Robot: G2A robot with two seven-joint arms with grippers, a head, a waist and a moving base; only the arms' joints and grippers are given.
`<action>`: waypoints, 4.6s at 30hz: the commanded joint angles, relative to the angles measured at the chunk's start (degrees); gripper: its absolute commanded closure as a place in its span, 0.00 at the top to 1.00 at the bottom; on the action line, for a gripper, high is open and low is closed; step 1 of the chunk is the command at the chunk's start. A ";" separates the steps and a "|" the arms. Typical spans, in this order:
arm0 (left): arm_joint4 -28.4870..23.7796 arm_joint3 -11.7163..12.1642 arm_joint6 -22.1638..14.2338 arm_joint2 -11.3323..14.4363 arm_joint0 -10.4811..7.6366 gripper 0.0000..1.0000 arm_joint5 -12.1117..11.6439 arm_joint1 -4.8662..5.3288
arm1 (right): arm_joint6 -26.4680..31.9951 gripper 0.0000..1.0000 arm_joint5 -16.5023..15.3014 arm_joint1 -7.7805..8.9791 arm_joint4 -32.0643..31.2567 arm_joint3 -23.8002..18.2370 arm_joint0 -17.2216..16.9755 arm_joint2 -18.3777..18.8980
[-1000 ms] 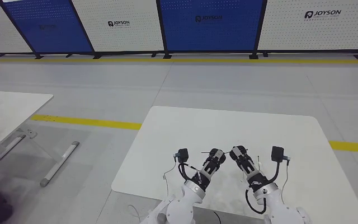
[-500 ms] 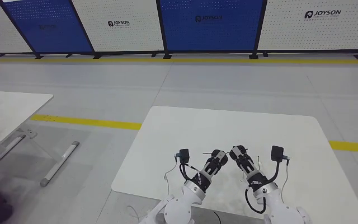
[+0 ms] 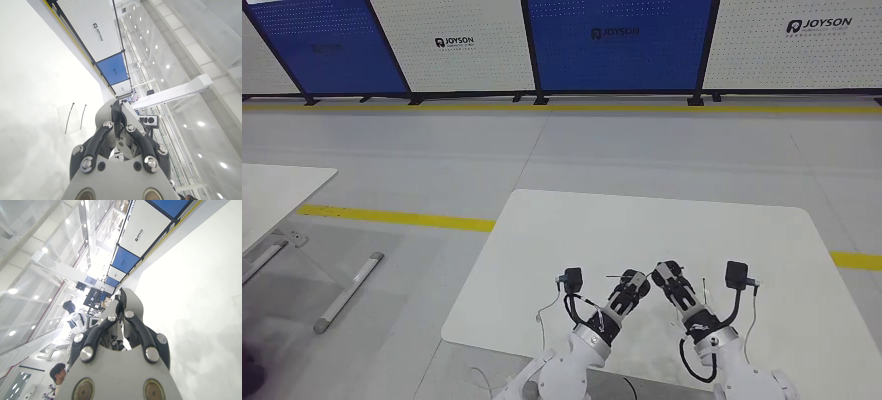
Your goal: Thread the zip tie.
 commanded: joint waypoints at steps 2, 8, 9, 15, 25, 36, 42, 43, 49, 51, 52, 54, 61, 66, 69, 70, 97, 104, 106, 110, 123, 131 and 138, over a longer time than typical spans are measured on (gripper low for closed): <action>0.06 -0.13 -0.01 0.08 0.00 0.00 0.04 0.02 | 0.12 0.00 0.05 0.02 0.09 0.05 0.06 -0.07; -0.35 -0.20 -0.07 0.23 -0.15 0.00 0.06 0.02 | 0.20 0.00 0.20 0.07 0.26 0.14 0.10 -0.12; -0.35 -0.22 0.01 0.23 -0.18 0.00 0.06 0.02 | 0.18 0.00 0.20 0.08 0.28 0.14 0.11 -0.11; -0.64 -0.15 0.63 -0.02 -0.21 0.00 0.29 0.04 | 0.16 0.25 0.29 0.11 1.28 0.19 0.00 0.04; 1.09 1.20 2.92 0.46 -0.69 0.00 1.12 -0.11 | -0.63 0.69 -0.67 0.24 0.38 -0.22 -0.53 0.01; 0.82 1.26 3.83 0.65 -0.79 0.00 1.20 -0.24 | -1.06 0.19 -1.81 0.44 0.11 -0.38 -1.43 0.58; 0.48 1.31 4.24 0.76 -0.83 0.00 1.15 -0.32 | -0.79 0.00 -2.20 0.53 0.28 -0.21 -1.45 0.80; 0.45 1.31 4.34 0.79 -0.84 0.00 1.14 -0.34 | -0.77 0.00 -2.29 0.55 0.30 -0.21 -1.46 0.81; 0.43 1.20 4.80 1.13 -0.93 0.00 1.15 -0.45 | -0.61 0.00 -2.64 0.65 0.00 -0.26 -1.41 1.01; 0.45 1.10 4.82 1.28 -0.96 0.00 1.22 -0.49 | -0.52 0.00 -2.61 0.69 -0.17 -0.34 -1.37 1.09; 0.47 1.06 4.80 1.34 -0.99 0.00 1.27 -0.50 | -0.47 0.00 -2.56 0.71 -0.28 -0.40 -1.35 1.14; 0.54 1.05 4.75 1.41 -1.06 0.00 1.36 -0.52 | -0.47 0.00 -2.48 0.75 -0.60 -0.50 -1.31 1.22; 0.63 1.13 4.98 1.54 -1.29 0.22 1.62 -0.61 | -1.11 0.00 -1.74 0.85 -2.11 -0.86 -1.37 1.38; 0.85 1.22 5.07 1.67 -1.51 0.21 1.93 -0.67 | -1.38 0.00 -1.51 0.89 -2.40 -0.66 -1.34 1.56; 0.95 1.26 5.10 1.74 -1.65 0.16 2.14 -0.71 | -1.47 0.00 -1.43 0.94 -2.81 -0.55 -1.33 1.66; 0.97 1.26 5.13 1.76 -1.69 0.15 2.17 -0.73 | -1.53 0.00 -1.38 0.95 -3.02 -0.51 -1.31 1.69; 0.28 1.91 5.06 1.57 -2.50 0.00 2.83 -1.04 | -1.22 0.00 -1.65 1.14 -4.76 0.01 -0.64 1.35; 0.93 1.92 3.83 1.69 -2.44 0.00 3.31 -0.97 | -2.37 0.00 -2.01 1.13 -5.47 -0.28 -0.60 1.25; 1.00 1.88 3.56 1.72 -2.40 0.00 3.38 -0.95 | -2.60 0.00 -2.04 1.12 -5.71 -0.31 -0.53 1.15; 0.38 1.76 3.62 1.54 -2.28 0.00 3.04 -0.97 | -2.98 0.00 -1.90 1.08 -6.04 -0.20 -0.39 0.88; 0.30 1.74 3.63 1.52 -1.98 0.00 2.63 -0.98 | -2.99 0.00 -1.70 1.07 -6.43 -0.02 -0.45 0.44; -0.12 1.62 4.34 1.51 -1.75 0.00 2.39 -1.05 | -2.70 0.87 -1.23 1.10 -6.12 -0.25 -0.69 0.56; -0.69 1.71 5.35 1.69 -1.93 0.00 2.87 -1.24 | -2.55 1.00 -1.54 1.13 -5.62 -0.56 -1.02 0.67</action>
